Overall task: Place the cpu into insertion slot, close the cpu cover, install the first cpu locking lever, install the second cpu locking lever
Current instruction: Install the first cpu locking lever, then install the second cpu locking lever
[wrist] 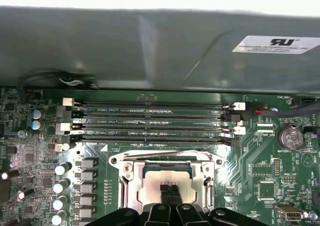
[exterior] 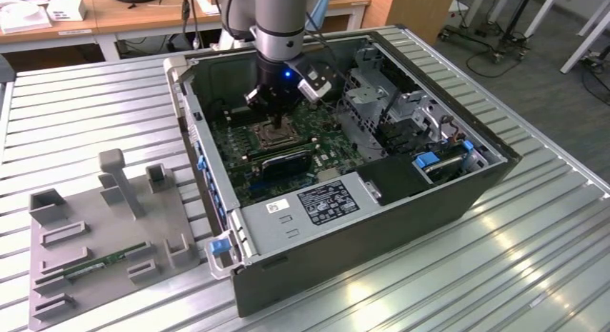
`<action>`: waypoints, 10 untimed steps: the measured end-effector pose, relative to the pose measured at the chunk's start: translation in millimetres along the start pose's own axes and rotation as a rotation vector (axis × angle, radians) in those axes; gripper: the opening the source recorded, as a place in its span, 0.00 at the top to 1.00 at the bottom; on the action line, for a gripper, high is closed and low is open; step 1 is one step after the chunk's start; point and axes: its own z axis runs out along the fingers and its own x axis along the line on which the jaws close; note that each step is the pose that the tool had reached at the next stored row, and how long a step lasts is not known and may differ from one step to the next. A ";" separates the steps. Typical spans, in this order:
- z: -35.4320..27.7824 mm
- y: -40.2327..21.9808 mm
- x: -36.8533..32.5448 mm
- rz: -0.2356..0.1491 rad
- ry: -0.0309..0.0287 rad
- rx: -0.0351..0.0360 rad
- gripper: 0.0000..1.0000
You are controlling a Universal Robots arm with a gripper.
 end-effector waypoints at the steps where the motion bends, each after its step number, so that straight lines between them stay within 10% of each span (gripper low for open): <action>1: -1.1 0.1 0.0 0.000 -0.0001 -0.0002 0.89; 4: -1.9 0.2 -0.1 0.000 -0.0003 -0.0005 0.89; 6: -18.3 1.1 -0.7 0.000 -0.0002 -0.0003 0.89; 10: -18.4 0.2 -0.7 0.000 -0.0001 -0.0002 0.89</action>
